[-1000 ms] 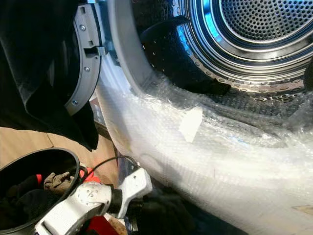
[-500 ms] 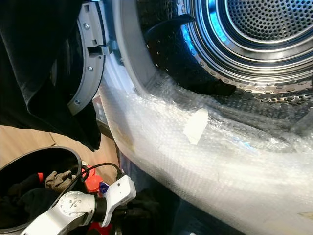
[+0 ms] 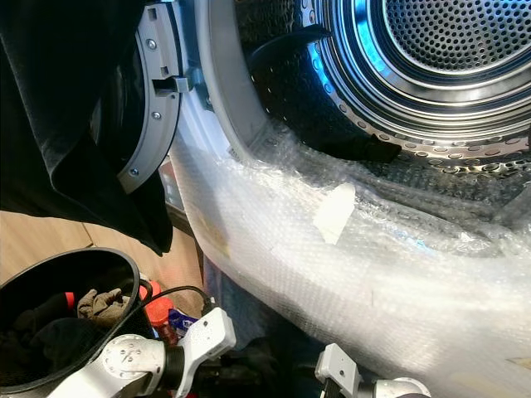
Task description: Clothes washing
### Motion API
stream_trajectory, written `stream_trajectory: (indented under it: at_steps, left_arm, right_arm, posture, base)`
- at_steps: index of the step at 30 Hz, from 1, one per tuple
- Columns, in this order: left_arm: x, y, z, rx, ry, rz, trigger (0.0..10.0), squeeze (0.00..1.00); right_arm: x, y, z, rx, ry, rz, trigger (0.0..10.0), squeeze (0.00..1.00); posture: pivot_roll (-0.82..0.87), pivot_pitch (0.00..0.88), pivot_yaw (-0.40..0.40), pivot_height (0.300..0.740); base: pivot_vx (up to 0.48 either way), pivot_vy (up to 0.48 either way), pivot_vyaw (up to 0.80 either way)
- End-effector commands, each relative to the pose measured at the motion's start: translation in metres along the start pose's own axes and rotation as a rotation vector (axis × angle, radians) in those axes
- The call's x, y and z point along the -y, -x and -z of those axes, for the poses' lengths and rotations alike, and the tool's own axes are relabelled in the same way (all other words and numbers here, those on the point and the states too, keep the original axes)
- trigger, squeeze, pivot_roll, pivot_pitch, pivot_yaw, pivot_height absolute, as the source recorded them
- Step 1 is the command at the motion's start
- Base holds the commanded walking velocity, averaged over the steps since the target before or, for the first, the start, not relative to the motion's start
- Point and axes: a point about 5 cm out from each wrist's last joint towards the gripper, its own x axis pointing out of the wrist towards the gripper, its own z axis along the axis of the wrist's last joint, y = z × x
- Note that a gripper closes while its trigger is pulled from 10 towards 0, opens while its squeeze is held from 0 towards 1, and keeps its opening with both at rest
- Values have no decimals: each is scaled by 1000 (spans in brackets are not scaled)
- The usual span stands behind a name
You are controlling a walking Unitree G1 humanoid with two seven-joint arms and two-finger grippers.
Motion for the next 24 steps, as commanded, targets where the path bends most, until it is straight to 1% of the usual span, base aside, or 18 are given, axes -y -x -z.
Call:
stream_trajectory:
  at_steps: [1,3,6,9,12,13,14,15,16,18,22,23,24]
  left_arm:
    - [5,-8,-12,47,-36,29,0,0]
    - [9,-15,-16,75,-31,48,0,0]
    - [16,-27,-19,104,-30,72,0,0]
    - [19,-34,-23,126,-26,76,0,0]
    - [20,-42,-31,167,-33,63,0,0]
    - [21,-43,-33,177,-34,65,0,0]
    - [20,-43,-37,197,-31,57,0,0]
    - [18,-44,-39,206,-28,48,0,0]
    - [16,-44,-40,212,-29,29,0,0]
    - [12,-43,-39,205,-36,11,0,0]
    - [8,-41,-39,207,-32,-15,0,0]
    - [5,-40,-39,209,-28,-30,0,0]
    - [4,-40,-39,209,-26,-34,0,0]
  right_arm:
    - [-4,-3,-7,11,17,-43,10000,1000]
    - [-7,-6,-8,5,14,-43,10000,1000]
    - [-12,-12,-7,7,-28,-62,10000,1000]
    - [-14,-17,-7,11,-48,-48,10000,1000]
    - [-16,-24,-12,33,-64,-26,10000,1000]
    - [-14,-25,-11,31,-65,-7,10000,1000]
    - [-9,-29,-8,21,-70,70,10000,1000]
    - [-6,-30,-6,14,-71,114,10000,1000]
    - [0,-34,-2,28,-120,195,10000,1000]
    - [-2,-35,4,42,-197,200,10000,1000]
    - [-5,-32,9,48,-235,208,10000,1000]
    - [-4,-31,10,52,-236,227,10000,0]
    - [-3,-31,10,52,-234,236,10000,0]
  posture:
    - [47,0,-24,740]
    - [46,0,-25,740]
    - [43,0,-29,740]
    - [43,0,-32,740]
    - [37,0,-34,740]
    - [37,0,-34,740]
    - [33,0,-35,740]
    - [34,0,-36,740]
    - [43,0,-39,740]
    - [50,0,-44,740]
    - [51,0,-44,740]
    - [50,0,-43,740]
    - [50,0,-43,740]
  base:
    - [0,0,0]
    - [0,0,0]
    - [0,0,0]
    - [0,0,0]
    - [0,0,0]
    - [0,0,0]
    - [0,0,0]
    - [0,0,0]
    - [0,0,0]
    - [0,0,0]
    - [0,0,0]
    - [0,0,0]
    - [0,0,0]
